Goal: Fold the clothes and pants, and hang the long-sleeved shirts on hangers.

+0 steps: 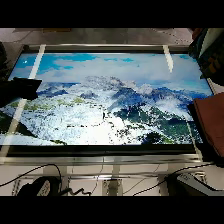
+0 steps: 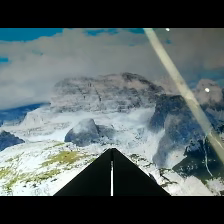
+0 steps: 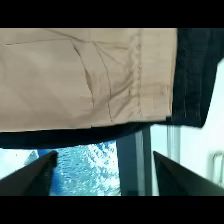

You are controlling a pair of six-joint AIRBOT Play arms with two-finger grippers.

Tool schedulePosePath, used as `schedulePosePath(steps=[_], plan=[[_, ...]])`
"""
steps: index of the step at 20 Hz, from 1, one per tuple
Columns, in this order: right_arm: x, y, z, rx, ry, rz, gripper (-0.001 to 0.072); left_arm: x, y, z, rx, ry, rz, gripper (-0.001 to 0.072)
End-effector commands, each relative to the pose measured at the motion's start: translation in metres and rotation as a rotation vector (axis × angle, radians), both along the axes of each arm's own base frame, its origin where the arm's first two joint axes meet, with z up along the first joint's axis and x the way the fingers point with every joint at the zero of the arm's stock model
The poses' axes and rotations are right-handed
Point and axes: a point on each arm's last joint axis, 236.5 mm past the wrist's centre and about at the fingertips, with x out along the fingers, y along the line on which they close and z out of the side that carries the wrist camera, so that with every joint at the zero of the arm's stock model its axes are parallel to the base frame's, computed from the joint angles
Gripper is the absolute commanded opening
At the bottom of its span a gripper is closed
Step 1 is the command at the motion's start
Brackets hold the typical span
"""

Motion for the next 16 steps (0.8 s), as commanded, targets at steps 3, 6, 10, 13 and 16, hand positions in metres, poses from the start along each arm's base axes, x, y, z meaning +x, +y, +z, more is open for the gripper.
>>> schedulePosePath(steps=[3,6,10,13,16], plan=[[0.042,0.018,0.006,-0.045,-0.044,0.338,0.0077,0.0,0.0,0.0,0.0,0.001,0.001,0.0004],[0.111,0.062,0.031,-0.146,-0.156,0.624,0.0024,0.0,0.0,0.0,0.0,0.001,0.001,0.0004],[0.178,0.18,0.067,-0.267,-0.253,1.1,0.0024,0.0,0.0,0.0,0.0,0.001,0.001,0.0004],[0.188,0.275,0.08,-0.318,-0.293,1.462,0.0024,0.0,0.0,0.0,0.0,0.001,0.001,0.0004],[0.176,0.34,0.073,-0.293,-0.263,1.69,0.0024,0.0,0.0,0.0,0.0,0.0,0.001,0.0003]])
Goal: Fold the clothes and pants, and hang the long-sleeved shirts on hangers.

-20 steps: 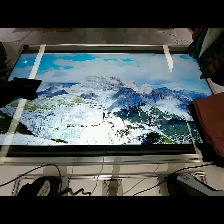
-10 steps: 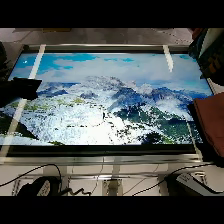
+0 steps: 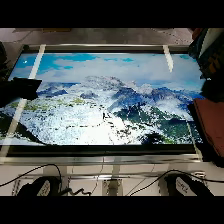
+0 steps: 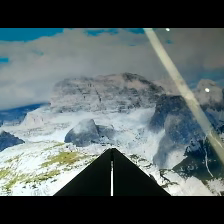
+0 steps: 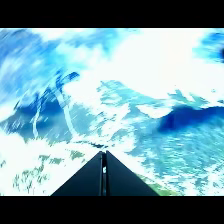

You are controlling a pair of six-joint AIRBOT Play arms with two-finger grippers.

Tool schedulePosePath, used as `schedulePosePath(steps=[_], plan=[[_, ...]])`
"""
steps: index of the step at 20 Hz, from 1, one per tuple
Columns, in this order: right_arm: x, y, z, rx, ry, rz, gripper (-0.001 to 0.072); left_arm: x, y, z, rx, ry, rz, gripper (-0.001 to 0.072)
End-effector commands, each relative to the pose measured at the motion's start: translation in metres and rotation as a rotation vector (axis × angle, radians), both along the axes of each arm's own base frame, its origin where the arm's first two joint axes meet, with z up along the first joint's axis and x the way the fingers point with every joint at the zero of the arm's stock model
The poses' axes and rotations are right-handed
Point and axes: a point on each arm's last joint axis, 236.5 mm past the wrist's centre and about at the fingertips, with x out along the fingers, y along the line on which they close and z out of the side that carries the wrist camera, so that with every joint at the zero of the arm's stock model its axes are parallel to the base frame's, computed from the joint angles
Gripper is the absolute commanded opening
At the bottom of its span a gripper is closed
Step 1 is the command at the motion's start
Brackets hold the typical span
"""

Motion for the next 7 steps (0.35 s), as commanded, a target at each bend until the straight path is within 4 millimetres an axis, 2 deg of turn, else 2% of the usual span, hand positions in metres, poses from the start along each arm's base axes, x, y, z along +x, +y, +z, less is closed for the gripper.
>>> schedulePosePath(steps=[1,2,4,7], plan=[[-0.012,0.074,-0.002,-0.1,0.015,0.291,0.0024,0.0,0.0,0.0,0.0,0.001,0.001,0.0003],[-0.013,0.079,-0.003,-0.142,0.019,0.312,0.0023,0.0,0.0,0.0,0.0,0.001,0.001,0.0004],[-0.009,0.077,-0.007,-0.215,0.031,0.263,0.0023,0.0,0.0,0.0,0.0,0.001,0.001,0.0004],[-0.001,0.076,-0.021,-0.217,0.073,0.212,0.0024,0.0,0.0,0.0,0.0,0.001,0.001,0.0003]])
